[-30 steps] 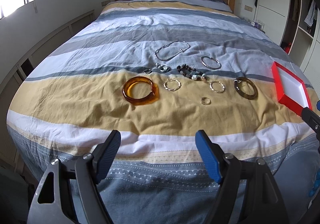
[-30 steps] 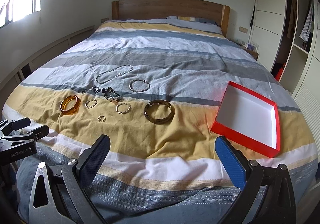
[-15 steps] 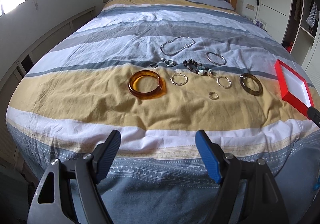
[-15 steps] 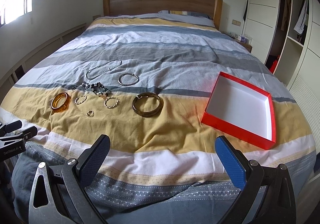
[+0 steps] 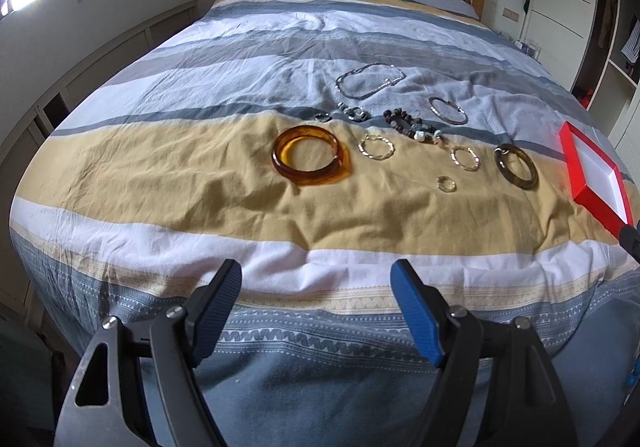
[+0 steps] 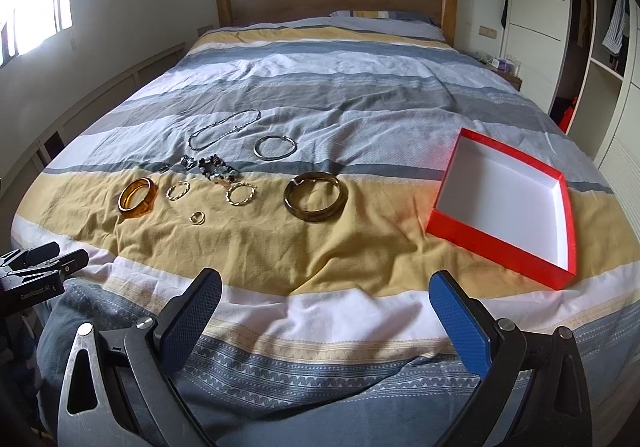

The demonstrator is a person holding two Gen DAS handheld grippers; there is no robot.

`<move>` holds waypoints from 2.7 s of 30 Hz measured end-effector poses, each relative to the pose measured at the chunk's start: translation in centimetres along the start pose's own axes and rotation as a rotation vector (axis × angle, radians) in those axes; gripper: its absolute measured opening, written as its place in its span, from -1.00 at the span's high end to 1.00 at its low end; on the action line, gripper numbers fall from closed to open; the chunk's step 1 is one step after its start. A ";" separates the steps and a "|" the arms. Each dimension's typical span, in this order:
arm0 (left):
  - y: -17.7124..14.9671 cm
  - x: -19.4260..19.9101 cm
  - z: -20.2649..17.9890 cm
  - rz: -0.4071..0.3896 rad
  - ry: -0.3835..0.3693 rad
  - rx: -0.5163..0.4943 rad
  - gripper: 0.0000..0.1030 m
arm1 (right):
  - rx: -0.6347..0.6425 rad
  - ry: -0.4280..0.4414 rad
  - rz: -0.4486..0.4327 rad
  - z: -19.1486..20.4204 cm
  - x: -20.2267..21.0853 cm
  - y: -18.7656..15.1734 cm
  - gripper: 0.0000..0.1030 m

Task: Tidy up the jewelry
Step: 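Move both tools toward the jewelry laid out on the duvet, then grasp the small silver ring with the left tool while the right grasps the dark brown bangle, then carry both items into the red box while the right tool opens, releasing the bangle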

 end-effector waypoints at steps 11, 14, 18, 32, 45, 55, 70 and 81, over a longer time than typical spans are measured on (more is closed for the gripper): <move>0.1 -2.1 1.4 0.061 0.031 0.021 -0.46 | 0.011 0.064 0.058 0.2 -2.7 0.3 -0.71; 0.3 -2.4 1.2 0.067 0.033 0.018 -0.46 | 0.023 0.084 0.073 0.3 -3.5 0.5 -0.65; 0.9 -2.4 0.5 0.060 -0.001 0.005 -0.45 | 0.044 0.111 0.090 0.5 -4.4 0.7 -0.49; 5.6 -4.3 -6.4 0.070 -0.176 -0.120 -0.27 | 0.155 0.209 0.100 0.5 -8.4 5.6 -0.09; 8.0 -9.0 -10.3 0.136 -0.190 -0.160 0.06 | 0.234 0.263 0.222 1.7 -16.2 8.3 0.30; 8.2 -12.3 -12.1 0.167 -0.127 -0.183 0.18 | 0.298 0.257 0.270 2.7 -19.5 8.2 0.55; 7.5 -8.9 -10.2 0.125 -0.148 -0.108 0.68 | 0.204 0.381 0.203 1.5 -14.7 8.0 0.85; 7.5 -2.1 -13.0 0.032 -0.197 -0.162 0.68 | 0.187 0.353 0.065 -1.0 -6.3 7.4 0.85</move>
Point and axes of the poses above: each gripper's, at about its wrist camera, not at the fingertips, and x roughly against the way its jaws point, z to its left, y to its top, the point moved 1 cm from there along -x, roughly the way its jaws point, and after that the axes turned 8 degrees about z, right-handed, at the moved point
